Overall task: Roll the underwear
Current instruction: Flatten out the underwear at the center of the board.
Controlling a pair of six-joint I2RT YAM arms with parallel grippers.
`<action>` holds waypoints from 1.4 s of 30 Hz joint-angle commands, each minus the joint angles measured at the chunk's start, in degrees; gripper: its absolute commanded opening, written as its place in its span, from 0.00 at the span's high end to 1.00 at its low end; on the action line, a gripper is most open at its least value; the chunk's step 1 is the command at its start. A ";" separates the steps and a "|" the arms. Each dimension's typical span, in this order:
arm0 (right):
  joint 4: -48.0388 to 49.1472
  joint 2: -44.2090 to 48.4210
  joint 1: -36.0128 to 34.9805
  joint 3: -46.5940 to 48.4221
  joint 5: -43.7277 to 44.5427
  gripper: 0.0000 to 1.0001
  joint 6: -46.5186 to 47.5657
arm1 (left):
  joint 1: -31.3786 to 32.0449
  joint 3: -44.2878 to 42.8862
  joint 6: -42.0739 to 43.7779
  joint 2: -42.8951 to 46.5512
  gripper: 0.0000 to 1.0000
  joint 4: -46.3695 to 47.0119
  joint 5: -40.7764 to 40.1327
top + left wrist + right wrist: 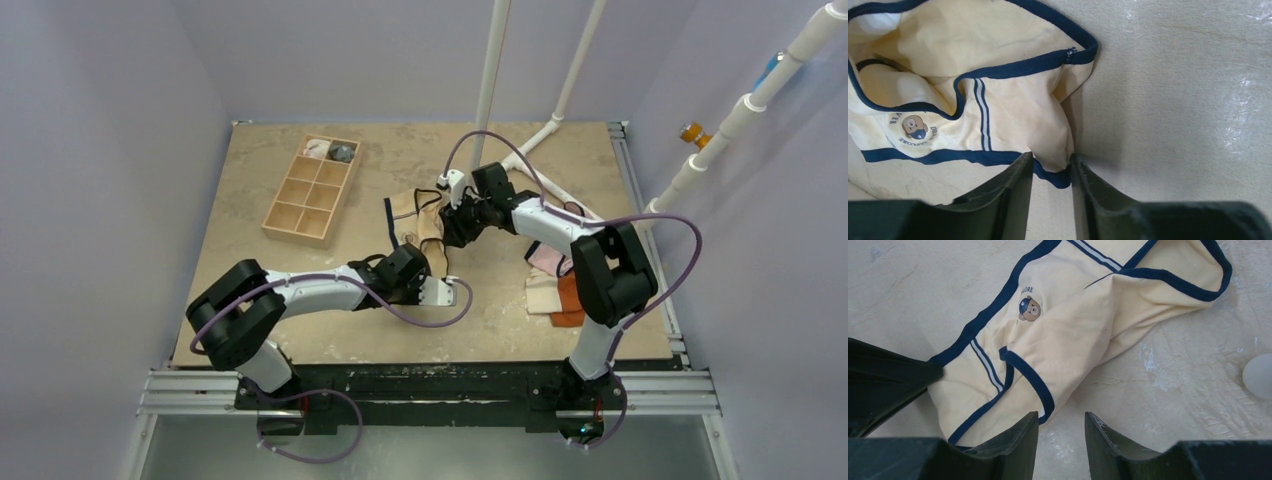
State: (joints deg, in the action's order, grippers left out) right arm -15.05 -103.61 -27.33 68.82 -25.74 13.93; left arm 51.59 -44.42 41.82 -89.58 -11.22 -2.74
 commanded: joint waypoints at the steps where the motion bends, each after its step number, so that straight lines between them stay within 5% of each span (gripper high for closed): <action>1: -0.78 2.25 3.19 -1.76 -3.28 0.62 -0.04 | 0.61 -2.40 1.13 -1.33 0.81 0.44 -2.79; 6: -2.86 1.10 6.63 -1.73 -1.92 0.64 0.49 | 0.70 -2.50 -0.33 -0.56 1.00 -1.79 -3.51; 12: -6.91 1.03 7.47 -1.50 -4.03 0.65 2.90 | 0.63 -1.49 -2.45 4.43 1.00 -6.13 -2.53; 17: -11.98 3.44 7.51 -2.10 -13.93 0.51 7.70 | 0.25 -2.84 -5.92 7.64 1.00 -11.49 -0.19; 24: -15.77 10.16 7.53 -3.18 -21.66 0.42 11.18 | -7.56 -15.34 -13.38 9.62 1.00 -25.57 14.47; 31: -16.72 17.99 7.20 -3.01 -29.21 0.41 12.37 | -15.08 -29.63 -16.82 4.84 1.00 -35.62 24.66; 42: -10.56 17.03 0.21 -2.17 -26.27 0.34 11.13 | -18.14 -38.68 -19.02 -2.97 1.00 -41.92 33.64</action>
State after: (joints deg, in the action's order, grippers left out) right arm -28.21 -85.10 -24.97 65.17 -51.00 24.91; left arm 34.13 -79.48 24.51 -92.25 -49.82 25.54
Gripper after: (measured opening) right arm 0.650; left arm 0.012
